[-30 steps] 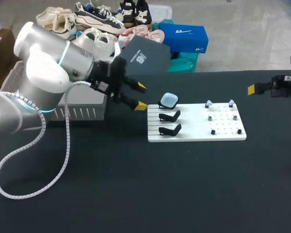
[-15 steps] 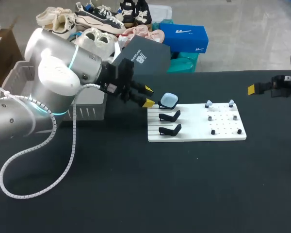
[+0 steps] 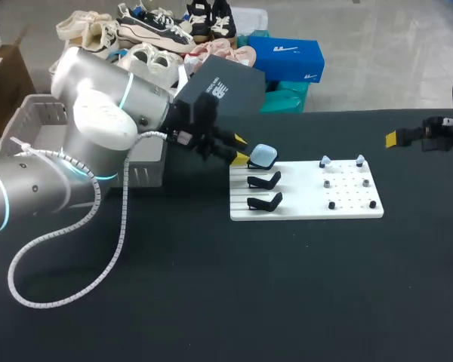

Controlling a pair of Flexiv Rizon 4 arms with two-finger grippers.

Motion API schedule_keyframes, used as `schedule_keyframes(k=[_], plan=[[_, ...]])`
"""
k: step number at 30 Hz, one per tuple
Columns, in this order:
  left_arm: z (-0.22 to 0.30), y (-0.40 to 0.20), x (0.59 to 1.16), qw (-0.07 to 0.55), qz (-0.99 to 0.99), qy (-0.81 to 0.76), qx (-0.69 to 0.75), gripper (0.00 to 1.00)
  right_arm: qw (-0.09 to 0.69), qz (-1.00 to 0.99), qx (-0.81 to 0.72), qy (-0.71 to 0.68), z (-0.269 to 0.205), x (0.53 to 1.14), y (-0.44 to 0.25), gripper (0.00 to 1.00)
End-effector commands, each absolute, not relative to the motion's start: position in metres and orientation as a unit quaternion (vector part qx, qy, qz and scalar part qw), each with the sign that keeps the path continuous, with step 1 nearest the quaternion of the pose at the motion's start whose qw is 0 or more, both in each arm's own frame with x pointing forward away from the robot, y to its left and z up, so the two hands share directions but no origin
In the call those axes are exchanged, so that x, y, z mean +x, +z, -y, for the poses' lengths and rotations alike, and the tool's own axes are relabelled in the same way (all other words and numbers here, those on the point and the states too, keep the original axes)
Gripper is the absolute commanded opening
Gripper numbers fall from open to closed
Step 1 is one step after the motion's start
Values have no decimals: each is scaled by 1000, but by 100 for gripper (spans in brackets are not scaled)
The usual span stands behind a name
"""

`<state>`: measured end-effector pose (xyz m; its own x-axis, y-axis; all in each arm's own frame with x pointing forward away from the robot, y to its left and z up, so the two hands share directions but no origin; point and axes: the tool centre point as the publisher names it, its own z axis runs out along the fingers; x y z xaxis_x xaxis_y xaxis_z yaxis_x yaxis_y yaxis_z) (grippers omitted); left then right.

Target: Pick up each earbud case from the left stands, insert the matching earbuds, close the lid, and place the case in the box.

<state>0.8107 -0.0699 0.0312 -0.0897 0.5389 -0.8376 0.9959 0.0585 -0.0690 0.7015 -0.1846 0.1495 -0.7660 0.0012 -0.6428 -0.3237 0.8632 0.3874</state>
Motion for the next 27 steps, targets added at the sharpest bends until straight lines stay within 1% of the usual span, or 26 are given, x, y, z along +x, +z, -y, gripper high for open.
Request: schedule_keyframes(k=[1,13,27], plan=[[77,27,818,324,-649,-354,590,50,329,-907,-90,246,185,702,150,100],[87,24,818,330,-643,-353,593,51,329,-907,-90,246,185,702,150,100],[96,18,818,326,-646,-360,589,48,329,-907,-90,246,185,702,150,100]])
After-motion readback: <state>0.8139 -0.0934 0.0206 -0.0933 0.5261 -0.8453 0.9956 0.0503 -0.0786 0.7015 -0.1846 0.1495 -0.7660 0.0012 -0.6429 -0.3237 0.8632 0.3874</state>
